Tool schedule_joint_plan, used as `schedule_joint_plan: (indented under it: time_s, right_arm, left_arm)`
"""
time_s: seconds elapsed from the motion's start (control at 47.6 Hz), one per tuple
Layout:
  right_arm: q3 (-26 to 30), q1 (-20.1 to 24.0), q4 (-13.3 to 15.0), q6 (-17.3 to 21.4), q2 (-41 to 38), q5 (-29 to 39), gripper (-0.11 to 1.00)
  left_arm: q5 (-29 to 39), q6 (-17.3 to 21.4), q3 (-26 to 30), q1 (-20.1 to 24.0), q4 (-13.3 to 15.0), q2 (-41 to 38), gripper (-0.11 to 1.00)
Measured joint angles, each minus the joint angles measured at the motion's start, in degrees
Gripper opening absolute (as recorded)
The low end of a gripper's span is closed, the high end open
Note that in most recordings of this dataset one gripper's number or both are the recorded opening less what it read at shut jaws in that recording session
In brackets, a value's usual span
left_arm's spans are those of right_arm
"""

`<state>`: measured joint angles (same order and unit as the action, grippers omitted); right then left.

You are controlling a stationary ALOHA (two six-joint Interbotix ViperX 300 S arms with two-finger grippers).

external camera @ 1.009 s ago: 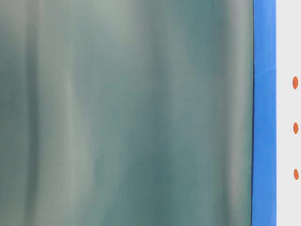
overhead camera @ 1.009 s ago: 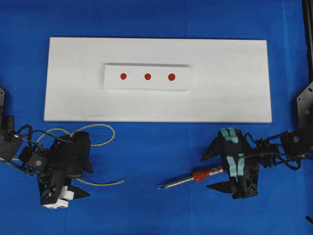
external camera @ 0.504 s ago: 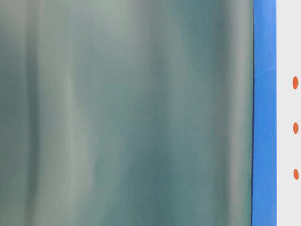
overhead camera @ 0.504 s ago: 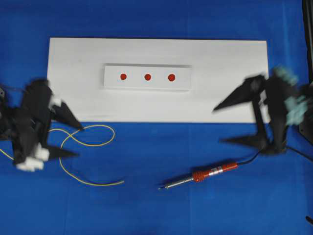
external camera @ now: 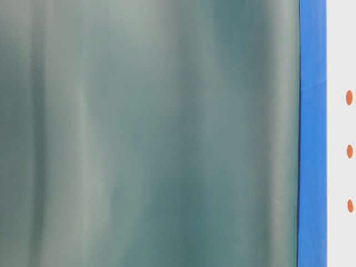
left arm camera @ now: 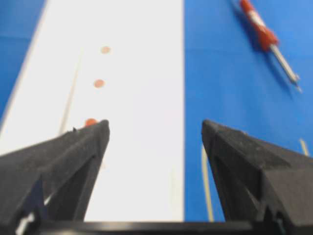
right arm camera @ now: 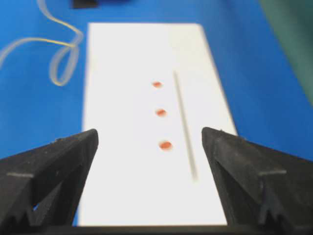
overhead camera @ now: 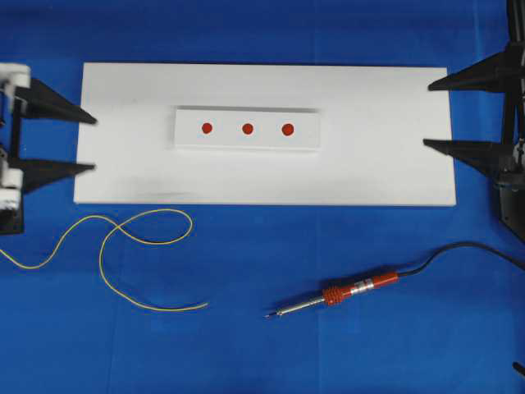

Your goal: Touch the tip of the soldering iron to the tip of the solder at the mark.

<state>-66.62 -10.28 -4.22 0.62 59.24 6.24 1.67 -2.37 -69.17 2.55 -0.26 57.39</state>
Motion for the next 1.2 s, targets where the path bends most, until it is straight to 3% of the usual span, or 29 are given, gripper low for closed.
schedule_joint_plan:
  time_s: [0.147, 0.42, 1.198]
  right_arm:
    - [-4.04, -2.99, 0.0, 0.18, 0.7, -0.18, 0.84]
    - [-8.0, -2.9, -1.93, 0.26, -2.46, -5.19, 0.81]
    - [-8.53, -0.62, -2.2, 0.35, -4.22, -7.65, 0.81]
  left_arm:
    - [-0.7, 0.35, -4.75, 1.76, 0.0, 6.5, 0.71]
    - [-0.79, 0.09, -11.25, 2.02, 0.0, 12.3, 0.71]
    - [-0.88, 0.09, -12.13, 1.93, 0.0, 12.48, 0.71]
